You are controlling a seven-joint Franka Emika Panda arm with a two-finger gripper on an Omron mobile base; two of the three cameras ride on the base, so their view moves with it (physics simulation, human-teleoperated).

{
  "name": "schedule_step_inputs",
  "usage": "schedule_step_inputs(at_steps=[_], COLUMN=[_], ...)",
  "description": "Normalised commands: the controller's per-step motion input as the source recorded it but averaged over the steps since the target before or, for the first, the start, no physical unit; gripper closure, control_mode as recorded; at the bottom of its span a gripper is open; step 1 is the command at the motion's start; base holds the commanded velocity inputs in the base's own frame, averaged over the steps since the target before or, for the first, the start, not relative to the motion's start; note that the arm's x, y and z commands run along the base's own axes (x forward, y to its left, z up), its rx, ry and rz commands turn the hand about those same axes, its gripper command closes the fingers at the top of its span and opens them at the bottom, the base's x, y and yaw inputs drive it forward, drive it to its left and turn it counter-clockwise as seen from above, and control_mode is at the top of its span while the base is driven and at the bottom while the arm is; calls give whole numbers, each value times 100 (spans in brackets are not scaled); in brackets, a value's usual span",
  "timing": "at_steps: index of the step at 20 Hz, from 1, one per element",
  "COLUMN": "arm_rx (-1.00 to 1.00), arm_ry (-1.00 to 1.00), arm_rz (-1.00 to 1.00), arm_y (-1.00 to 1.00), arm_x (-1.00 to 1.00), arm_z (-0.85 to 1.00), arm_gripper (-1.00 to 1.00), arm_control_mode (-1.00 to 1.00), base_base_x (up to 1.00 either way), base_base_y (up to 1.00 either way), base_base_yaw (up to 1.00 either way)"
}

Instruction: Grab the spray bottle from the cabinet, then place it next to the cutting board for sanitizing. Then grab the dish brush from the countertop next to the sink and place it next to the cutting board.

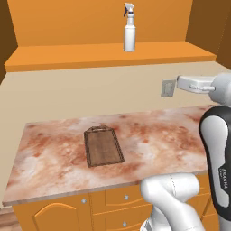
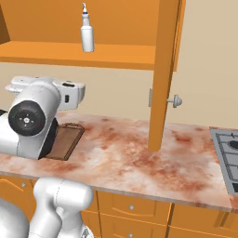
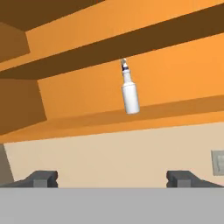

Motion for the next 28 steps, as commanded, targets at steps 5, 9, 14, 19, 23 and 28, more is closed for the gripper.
schedule_step_inputs(at_steps=[5, 9, 14, 19, 23, 28], arm_rx=[0, 0, -4, -13, -12, -12], arm_ry=[-34, -4, 6, 0, 0, 0], arm_rz=[0, -5, 0, 0, -2, -7], arm_y=[9, 4, 9, 18, 13, 2], arm_x=[-6, 2, 7, 0, 5, 9], arm_z=[61, 34, 13, 46, 21, 8], arm_gripper=[-100, -100, -100, -100, -100, -100], arm_control_mode=[-100, -100, -100, -100, -100, -100], base_base_x=[0, 0, 0, 0, 0, 0], base_base_y=[0, 0, 0, 0, 0, 0], base_base_yaw=[0, 0, 0, 0, 0, 0])
